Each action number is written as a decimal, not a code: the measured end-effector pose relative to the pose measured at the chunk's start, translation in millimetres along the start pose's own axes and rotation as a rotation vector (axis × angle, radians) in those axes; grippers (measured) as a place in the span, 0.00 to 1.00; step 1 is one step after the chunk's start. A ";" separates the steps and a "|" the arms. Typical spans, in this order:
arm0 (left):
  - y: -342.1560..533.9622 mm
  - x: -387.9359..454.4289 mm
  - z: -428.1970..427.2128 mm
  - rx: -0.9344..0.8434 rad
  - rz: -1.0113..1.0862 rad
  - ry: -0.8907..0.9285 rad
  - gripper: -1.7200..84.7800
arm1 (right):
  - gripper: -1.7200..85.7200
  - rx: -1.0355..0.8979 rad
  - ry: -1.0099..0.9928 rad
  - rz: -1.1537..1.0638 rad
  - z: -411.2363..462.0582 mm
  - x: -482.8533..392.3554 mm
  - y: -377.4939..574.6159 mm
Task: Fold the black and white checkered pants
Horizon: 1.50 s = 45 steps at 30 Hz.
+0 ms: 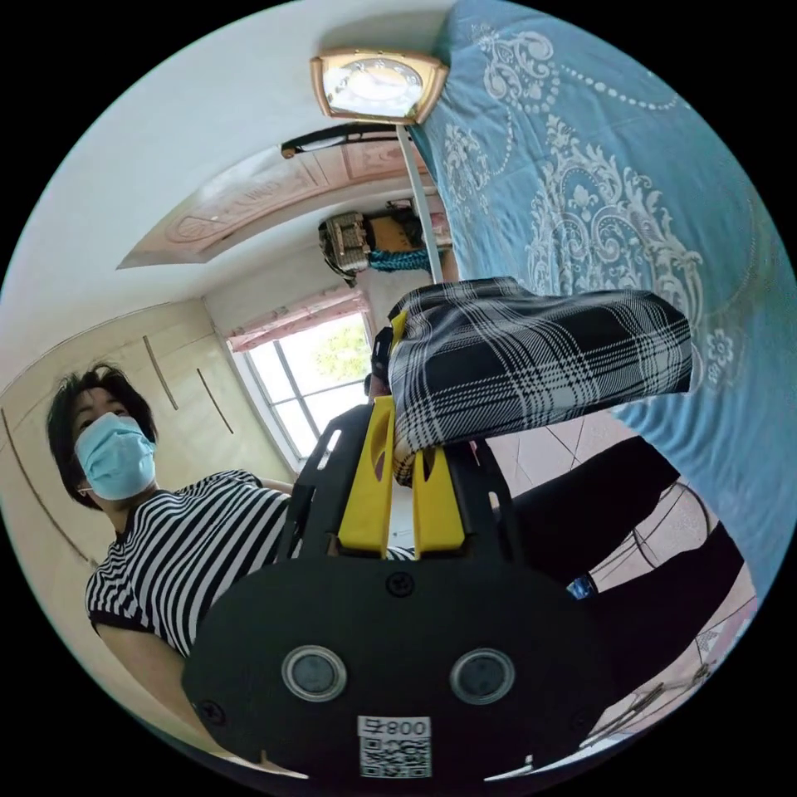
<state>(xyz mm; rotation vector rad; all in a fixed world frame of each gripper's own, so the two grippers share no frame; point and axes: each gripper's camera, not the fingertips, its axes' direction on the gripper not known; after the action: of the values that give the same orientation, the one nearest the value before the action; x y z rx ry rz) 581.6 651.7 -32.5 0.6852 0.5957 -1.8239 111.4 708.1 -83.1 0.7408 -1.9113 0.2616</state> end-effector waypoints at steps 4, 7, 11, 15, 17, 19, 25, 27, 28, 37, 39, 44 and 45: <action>4.5 -10.6 92.0 -0.099 0.054 0.016 0.07 | 0.01 0.116 -0.058 -0.036 -34.5 -53.8 72.1; 14.8 -21.5 176.0 -0.178 0.105 0.031 0.07 | 0.01 0.198 -0.105 -0.073 -64.4 -88.4 128.3; 35.8 -33.1 310.9 -0.322 0.205 0.017 0.07 | 0.01 0.352 -0.141 -0.141 -124.6 -139.6 218.8; 65.7 -34.6 470.8 -0.496 0.326 0.058 0.07 | 0.01 0.524 -0.132 -0.224 -191.8 -196.8 305.1; 80.9 -32.3 544.2 -0.576 0.380 0.115 0.07 | 0.01 0.667 -0.079 -0.308 -243.0 -246.7 367.2; 97.6 -27.6 618.6 -0.660 0.442 0.168 0.07 | 0.01 0.776 -0.013 -0.372 -279.1 -287.4 414.7; 160.2 -20.3 843.6 -0.900 0.693 0.280 0.07 | 0.01 1.081 0.223 -0.456 -360.6 -389.2 546.3; 178.1 -42.6 921.6 -0.973 0.732 0.285 0.07 | 0.02 1.150 0.249 -0.418 -375.0 -396.2 569.4; 181.8 -50.9 940.2 -0.989 0.749 0.276 0.07 | 0.02 1.177 0.251 -0.385 -383.4 -393.5 578.4; 180.3 -279.2 1161.2 -1.180 0.687 -0.154 0.07 | 0.02 1.195 -0.006 0.078 -388.4 -290.4 565.2; 168.4 -314.9 1189.3 -1.188 0.680 -0.124 0.07 | 0.02 1.212 -0.057 0.071 -382.9 -299.5 566.3; 153.6 -362.3 1247.6 -1.237 0.756 -0.086 0.07 | 0.02 1.226 -0.062 0.055 -387.7 -357.1 576.0; 149.8 -375.1 1263.0 -1.242 0.744 -0.078 0.07 | 0.02 1.225 -0.064 0.054 -388.6 -363.7 577.5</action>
<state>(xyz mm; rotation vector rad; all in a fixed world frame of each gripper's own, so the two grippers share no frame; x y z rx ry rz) 608.4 -9.3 1116.7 -0.0554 1.0708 -0.5549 158.7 1489.5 -145.3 1.4670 -1.6915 1.5238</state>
